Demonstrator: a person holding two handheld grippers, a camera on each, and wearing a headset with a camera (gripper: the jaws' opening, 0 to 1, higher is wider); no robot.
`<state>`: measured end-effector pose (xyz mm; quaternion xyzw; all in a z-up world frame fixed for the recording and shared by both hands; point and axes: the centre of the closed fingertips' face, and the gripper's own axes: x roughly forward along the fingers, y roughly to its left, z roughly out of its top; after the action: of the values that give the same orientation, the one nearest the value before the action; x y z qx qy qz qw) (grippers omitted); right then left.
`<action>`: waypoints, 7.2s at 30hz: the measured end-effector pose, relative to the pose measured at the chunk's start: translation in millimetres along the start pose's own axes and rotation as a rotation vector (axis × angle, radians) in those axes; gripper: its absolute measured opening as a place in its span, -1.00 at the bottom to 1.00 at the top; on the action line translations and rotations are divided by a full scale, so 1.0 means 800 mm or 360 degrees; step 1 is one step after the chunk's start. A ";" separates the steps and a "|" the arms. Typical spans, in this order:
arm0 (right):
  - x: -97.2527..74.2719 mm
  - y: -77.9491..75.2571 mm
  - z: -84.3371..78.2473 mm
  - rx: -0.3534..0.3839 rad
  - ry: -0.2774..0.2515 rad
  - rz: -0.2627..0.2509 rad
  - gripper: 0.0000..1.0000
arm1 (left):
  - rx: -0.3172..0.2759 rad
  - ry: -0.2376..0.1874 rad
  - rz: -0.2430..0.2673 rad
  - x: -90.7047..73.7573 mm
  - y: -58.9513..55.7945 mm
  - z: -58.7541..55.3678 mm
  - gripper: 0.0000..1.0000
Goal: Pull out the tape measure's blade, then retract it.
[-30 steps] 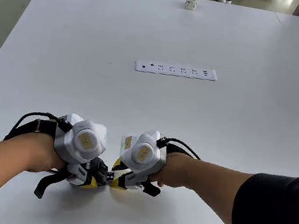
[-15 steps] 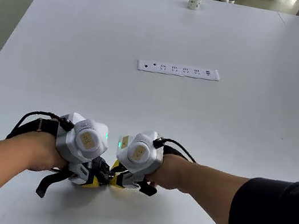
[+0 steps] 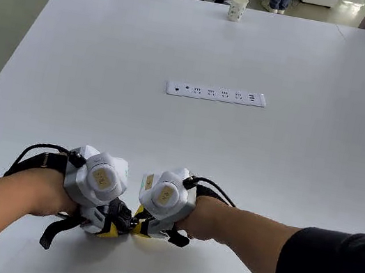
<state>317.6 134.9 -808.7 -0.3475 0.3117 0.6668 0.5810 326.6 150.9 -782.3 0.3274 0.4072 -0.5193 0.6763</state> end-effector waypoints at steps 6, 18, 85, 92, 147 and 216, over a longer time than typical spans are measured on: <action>-0.003 0.001 -0.002 0.0015 -0.0004 -0.0001 -0.81 | 0.0005 0.0012 -0.0015 0.000 -0.002 0.000 -0.29; -0.008 0.000 -0.009 0.0020 0.0009 0.0010 -0.81 | -0.0001 0.0011 -0.0018 0.001 -0.002 0.001 -0.28; -0.035 -0.002 -0.051 0.0081 0.0069 0.0020 -0.81 | -0.0026 -0.0004 -0.0006 0.002 0.000 0.002 -0.28; -0.036 -0.002 -0.053 0.0082 0.0074 0.0021 -0.81 | -0.0029 -0.0009 -0.0012 0.002 0.000 0.001 -0.28; -0.058 0.000 -0.085 0.0117 0.0104 0.0018 -0.81 | -0.0034 -0.0012 -0.0011 0.003 -0.001 0.002 -0.27; -0.085 -0.002 -0.122 0.0181 0.0127 0.0005 -0.81 | -0.0055 -0.0026 -0.0008 0.003 -0.001 0.002 -0.26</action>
<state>334.8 16.9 -807.8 -0.3397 0.3726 0.6346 0.5858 326.8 148.0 -784.0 0.3103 0.4114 -0.5165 0.6839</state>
